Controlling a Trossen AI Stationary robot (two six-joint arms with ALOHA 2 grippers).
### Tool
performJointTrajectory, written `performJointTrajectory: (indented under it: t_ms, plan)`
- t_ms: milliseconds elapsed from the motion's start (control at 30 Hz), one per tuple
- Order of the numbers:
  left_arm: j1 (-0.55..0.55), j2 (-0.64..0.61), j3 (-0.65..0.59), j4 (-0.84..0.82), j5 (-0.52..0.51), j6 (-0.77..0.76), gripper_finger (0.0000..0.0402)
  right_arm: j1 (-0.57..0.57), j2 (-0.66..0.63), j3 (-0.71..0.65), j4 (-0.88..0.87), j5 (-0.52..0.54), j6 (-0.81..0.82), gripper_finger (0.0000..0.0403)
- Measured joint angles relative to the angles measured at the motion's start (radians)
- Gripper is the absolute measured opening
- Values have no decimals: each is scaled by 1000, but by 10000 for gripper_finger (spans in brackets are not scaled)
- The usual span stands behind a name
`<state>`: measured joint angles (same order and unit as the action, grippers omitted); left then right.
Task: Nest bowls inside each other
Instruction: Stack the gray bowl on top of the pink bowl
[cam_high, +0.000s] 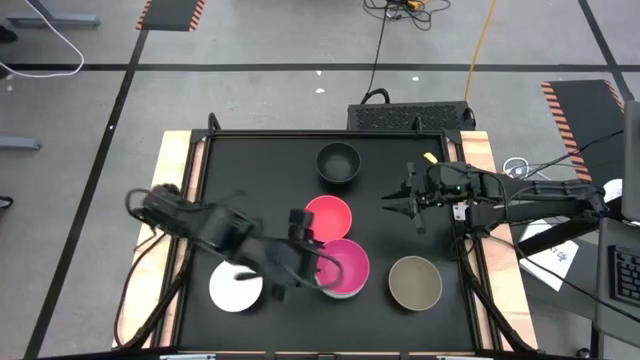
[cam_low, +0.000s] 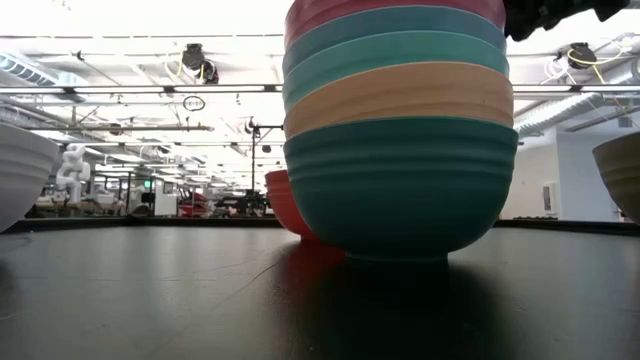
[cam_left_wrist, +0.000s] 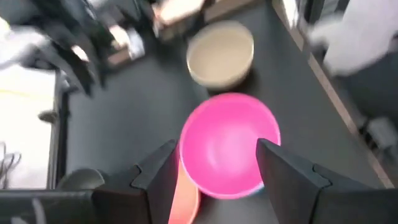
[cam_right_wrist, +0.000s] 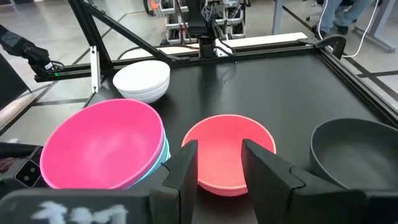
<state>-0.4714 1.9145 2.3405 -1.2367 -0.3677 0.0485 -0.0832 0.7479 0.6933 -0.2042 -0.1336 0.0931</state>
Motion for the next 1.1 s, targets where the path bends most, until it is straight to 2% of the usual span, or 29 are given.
performJointTrajectory:
  t_ms: [200,300,367,433,500,700,800,900,1000,1100]
  plan:
    - [-77,-124,1,88,-1,22,218,0,0,0,4,-2,-2,116]
    - [-128,-143,-3,101,-3,38,218,0,0,0,5,-2,-3,116]
    - [-159,-143,-53,163,5,67,218,0,-1,0,5,-2,-3,116]
    - [-179,-137,-150,293,52,112,218,0,-2,0,5,-2,-3,116]
    - [-180,-131,-254,421,54,150,218,0,-2,0,9,-2,-3,116]
    - [-80,-196,-502,632,86,220,218,0,-2,0,24,-49,32,116]
    - [15,-289,-669,700,110,190,218,8,-2,0,27,-76,50,116]
    - [107,-402,-844,824,195,193,218,31,-2,0,29,-80,50,116]
    - [149,-536,-1010,868,187,178,218,49,-2,0,42,-81,43,116]
    - [169,-658,-1135,858,116,161,218,61,-2,0,68,-80,41,116]
